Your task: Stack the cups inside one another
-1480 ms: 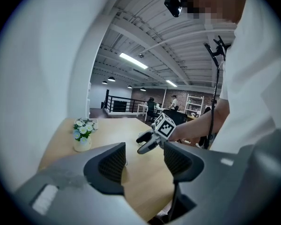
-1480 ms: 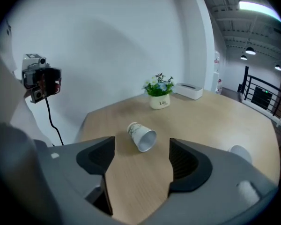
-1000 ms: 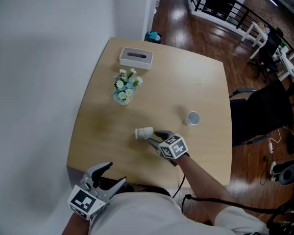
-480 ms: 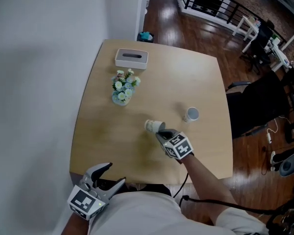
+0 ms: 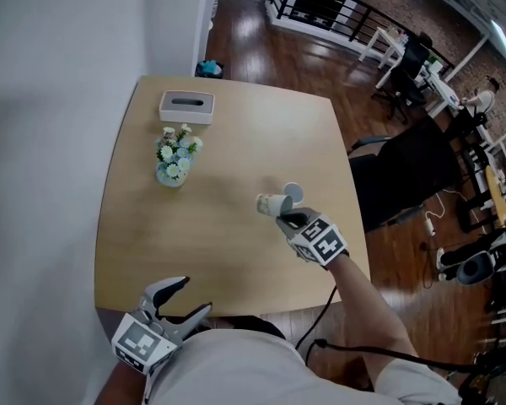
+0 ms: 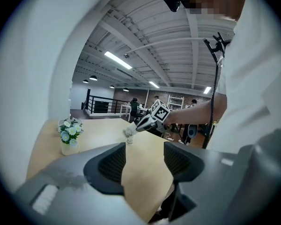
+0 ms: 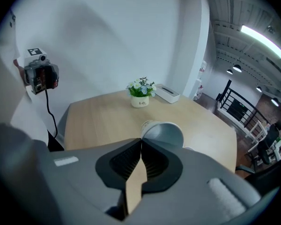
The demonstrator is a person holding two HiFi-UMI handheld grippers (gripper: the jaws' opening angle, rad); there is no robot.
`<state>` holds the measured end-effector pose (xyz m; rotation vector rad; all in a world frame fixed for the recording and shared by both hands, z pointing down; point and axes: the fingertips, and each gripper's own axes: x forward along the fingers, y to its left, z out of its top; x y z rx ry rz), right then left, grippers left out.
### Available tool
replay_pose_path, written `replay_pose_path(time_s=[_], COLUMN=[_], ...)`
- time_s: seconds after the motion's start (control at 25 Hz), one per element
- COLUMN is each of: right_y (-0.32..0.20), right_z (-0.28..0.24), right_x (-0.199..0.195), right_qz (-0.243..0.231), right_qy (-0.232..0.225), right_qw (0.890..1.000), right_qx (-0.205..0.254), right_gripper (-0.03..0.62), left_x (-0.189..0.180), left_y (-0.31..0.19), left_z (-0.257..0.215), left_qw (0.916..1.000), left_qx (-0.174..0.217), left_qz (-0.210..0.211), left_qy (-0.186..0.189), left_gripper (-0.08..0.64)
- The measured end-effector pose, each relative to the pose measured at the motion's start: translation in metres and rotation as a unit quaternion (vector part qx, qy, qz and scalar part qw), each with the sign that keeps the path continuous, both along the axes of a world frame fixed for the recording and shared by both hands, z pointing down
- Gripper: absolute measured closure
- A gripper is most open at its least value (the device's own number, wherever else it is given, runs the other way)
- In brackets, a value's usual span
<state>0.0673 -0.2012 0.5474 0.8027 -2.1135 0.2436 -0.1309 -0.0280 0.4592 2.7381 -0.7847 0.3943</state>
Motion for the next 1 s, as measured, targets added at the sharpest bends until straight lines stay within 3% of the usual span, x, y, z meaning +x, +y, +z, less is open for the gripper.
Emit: replay_pose_path(time_s=[0.4,0.76,1.0], right_y=[-0.035,-0.056,-0.063], right_z=[-0.018,-0.003,0.017], right_x=[0.077,0.101,0.111], right_qz=[-0.002,-0.059,-0.103], right_qy=[0.065,0.118,0.162], right_qw=[0.998,0.990,0.980], right_qx=[-0.018,-0.041,-0.052], right_gripper=[0.580,0.580,0.580], left_x=[0.029,0.060,0.078], left_y=[-0.016,-0.035,-0.041], left_z=[0.004,0.003,0.008], left_qw=[0.9999,0.9988,0.9979], left_qx=[0.005,0.010,0.004], left_qz=[-0.013,-0.047,-0.063], left_qy=[0.008,0.013,0.012], left_gripper=[0.288,0.288,0.288])
